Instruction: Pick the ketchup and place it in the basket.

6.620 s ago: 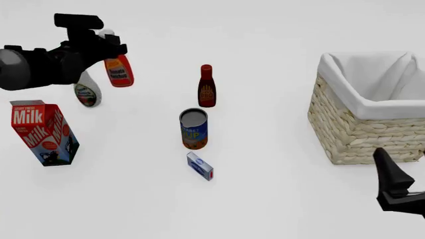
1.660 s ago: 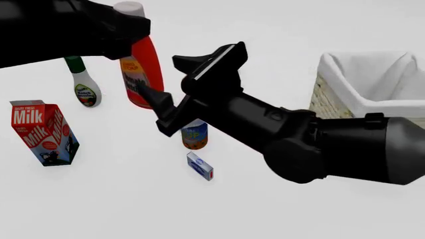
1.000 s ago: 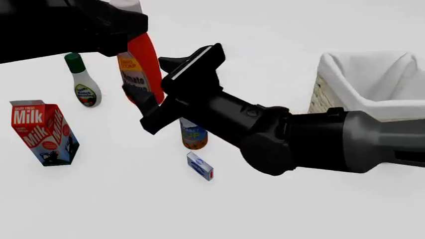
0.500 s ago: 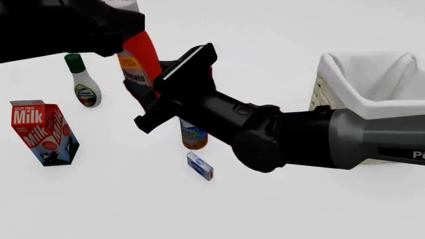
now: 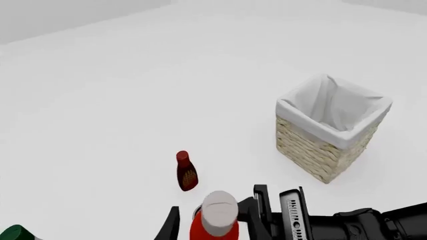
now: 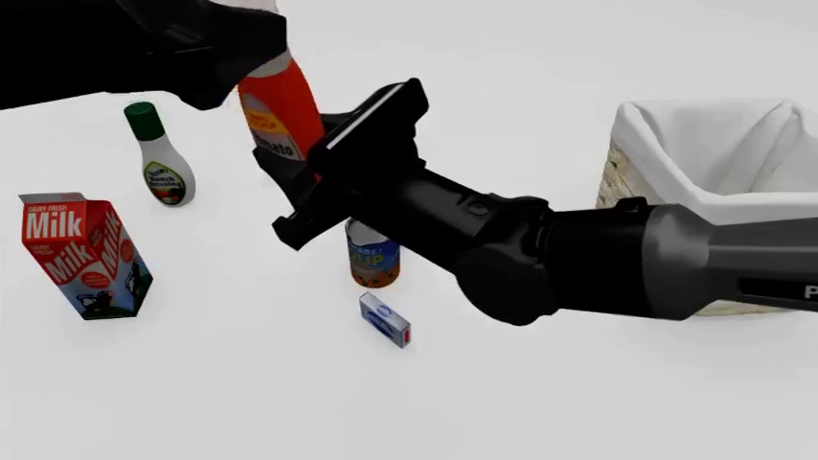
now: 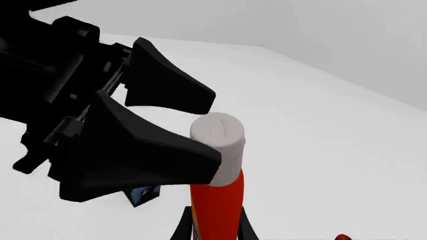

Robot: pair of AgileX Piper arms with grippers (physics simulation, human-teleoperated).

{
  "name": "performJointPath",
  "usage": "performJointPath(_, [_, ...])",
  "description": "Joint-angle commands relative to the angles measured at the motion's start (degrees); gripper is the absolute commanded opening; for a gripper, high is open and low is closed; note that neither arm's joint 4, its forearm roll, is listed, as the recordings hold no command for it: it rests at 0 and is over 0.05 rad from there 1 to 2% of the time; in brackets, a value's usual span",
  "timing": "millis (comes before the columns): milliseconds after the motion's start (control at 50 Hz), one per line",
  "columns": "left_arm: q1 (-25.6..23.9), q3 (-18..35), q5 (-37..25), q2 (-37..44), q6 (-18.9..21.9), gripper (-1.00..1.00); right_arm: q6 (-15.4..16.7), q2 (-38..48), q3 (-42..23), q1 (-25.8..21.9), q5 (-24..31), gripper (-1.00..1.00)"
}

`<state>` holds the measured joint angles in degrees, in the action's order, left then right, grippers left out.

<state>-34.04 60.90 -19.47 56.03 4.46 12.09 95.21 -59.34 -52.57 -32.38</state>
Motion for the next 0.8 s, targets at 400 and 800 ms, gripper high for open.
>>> performJointPath(400, [3.33,1.56,-3.17,-10.50,-3.03,1.00,-1.28,-3.52,1.93,3.91,1.28,-1.00])
performJointPath(800, [13.25,-6.92,0.27,-16.85,-7.40,1.00,-3.14,-8.52,2.18,11.58,4.65,-1.00])
